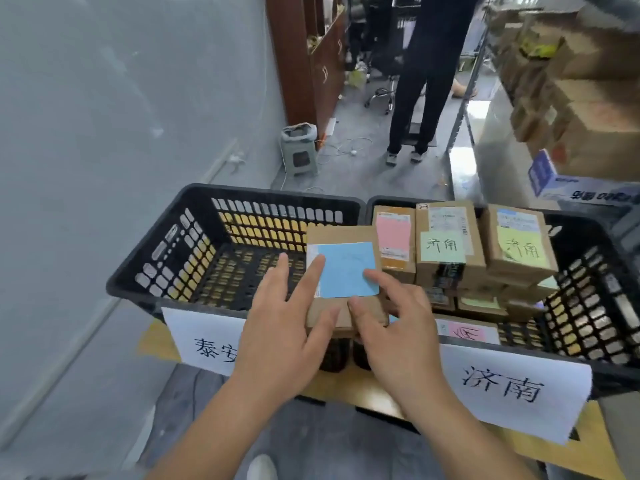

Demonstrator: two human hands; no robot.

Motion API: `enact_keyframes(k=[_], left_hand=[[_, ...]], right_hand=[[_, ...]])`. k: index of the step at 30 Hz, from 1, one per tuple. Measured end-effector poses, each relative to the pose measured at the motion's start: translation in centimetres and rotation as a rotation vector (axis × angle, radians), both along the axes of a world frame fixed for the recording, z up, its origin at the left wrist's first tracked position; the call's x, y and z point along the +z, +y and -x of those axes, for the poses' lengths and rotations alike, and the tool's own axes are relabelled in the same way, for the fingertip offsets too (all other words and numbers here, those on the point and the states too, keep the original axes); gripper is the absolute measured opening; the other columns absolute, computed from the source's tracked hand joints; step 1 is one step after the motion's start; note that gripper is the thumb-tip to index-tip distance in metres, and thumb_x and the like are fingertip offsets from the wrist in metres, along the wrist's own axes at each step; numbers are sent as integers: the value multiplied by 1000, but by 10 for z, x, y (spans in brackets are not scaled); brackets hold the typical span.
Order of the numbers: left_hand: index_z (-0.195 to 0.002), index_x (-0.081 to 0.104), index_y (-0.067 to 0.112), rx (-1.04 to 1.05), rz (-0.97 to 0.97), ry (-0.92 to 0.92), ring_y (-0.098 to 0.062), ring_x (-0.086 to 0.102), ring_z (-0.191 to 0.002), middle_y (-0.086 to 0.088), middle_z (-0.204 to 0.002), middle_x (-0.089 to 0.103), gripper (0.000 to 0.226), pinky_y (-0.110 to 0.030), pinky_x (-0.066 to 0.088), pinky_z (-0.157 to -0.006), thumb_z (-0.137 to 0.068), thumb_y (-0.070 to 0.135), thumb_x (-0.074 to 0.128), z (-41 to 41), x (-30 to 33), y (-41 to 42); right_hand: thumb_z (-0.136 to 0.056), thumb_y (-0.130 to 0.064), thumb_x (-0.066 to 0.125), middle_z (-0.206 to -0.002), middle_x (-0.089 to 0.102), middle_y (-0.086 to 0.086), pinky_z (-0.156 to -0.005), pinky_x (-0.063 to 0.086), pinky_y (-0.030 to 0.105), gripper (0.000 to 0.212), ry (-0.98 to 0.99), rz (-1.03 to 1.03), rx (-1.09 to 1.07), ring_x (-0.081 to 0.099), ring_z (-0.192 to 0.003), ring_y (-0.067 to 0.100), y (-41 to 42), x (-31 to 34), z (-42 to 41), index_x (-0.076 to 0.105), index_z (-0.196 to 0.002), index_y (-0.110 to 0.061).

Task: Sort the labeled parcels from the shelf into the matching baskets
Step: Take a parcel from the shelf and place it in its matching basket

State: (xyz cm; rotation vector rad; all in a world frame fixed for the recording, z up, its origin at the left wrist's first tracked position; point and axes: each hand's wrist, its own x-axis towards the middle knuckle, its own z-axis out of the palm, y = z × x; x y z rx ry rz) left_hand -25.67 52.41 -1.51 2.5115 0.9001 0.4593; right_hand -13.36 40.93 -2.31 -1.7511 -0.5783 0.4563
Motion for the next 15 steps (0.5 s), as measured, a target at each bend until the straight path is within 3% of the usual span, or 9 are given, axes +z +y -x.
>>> enact_keyframes(k=[3,11,15], left_hand=[[-152,-1,60,48,-1,-1,-22,0,-155,-2,-169,-1,63,-44,17,-123,-94,73,19,32,-4,39],[-154,-3,55,100,-36,86,-25,-7,-155,-3,-169,-5,64,-47,11,-125,-96,73,15,118,-9,176],[-151,-10,58,104,-54,136,-27,-7,-155,-4,-169,-4,61,-47,5,-124,-98,71,16,144,-12,238]], right_hand=[[-94,-31,71,-116,45,-16,-74,42,-2,35,-3,18,59,50,-104,-10,41,1,26,60,-123,-48],[-93,-33,72,-113,47,-16,-71,47,6,36,-29,71,52,53,-101,-5,179,-6,105,56,-117,-54],[-93,-30,73,-114,45,-17,-70,51,6,36,-29,89,30,53,-103,-3,236,-15,125,60,-122,-47]])
